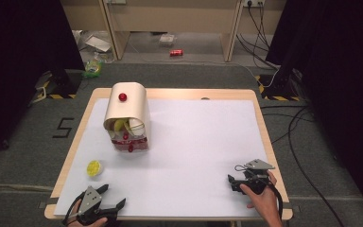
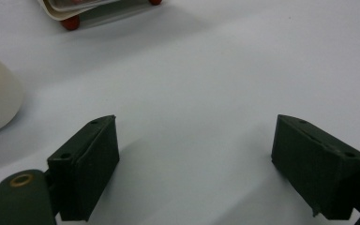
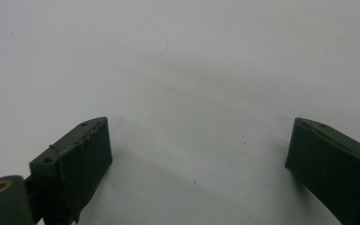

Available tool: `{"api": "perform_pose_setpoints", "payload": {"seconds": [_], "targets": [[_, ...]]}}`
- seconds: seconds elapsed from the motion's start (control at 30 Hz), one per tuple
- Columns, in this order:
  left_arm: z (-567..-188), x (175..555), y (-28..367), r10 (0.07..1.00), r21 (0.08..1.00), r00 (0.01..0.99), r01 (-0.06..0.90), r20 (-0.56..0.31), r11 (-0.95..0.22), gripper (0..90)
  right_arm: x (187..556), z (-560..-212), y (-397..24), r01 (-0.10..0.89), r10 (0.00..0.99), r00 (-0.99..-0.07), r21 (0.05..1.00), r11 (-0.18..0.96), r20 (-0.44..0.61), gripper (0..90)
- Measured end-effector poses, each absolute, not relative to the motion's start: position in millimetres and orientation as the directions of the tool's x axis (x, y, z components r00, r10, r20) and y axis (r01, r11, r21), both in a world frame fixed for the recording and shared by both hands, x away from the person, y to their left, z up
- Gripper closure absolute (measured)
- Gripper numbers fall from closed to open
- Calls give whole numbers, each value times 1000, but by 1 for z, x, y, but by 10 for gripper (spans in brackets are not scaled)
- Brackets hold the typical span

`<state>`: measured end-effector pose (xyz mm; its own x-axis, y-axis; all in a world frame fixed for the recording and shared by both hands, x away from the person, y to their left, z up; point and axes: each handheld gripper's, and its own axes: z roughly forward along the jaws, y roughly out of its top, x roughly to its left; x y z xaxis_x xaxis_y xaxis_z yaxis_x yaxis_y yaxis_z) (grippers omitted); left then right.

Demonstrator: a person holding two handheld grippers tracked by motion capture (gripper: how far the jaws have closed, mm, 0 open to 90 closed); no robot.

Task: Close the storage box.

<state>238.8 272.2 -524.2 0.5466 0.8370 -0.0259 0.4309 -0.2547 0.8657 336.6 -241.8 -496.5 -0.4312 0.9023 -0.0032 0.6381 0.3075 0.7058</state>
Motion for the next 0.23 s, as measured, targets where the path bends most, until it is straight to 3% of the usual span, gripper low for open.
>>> {"api": "perform_pose_setpoints", "payload": {"seconds": [0.23], "targets": [[-525,239,272,836,868,547,428,-27,-252,144,337,-496,-242,638,902,-431,706,307,-3,72]]}}
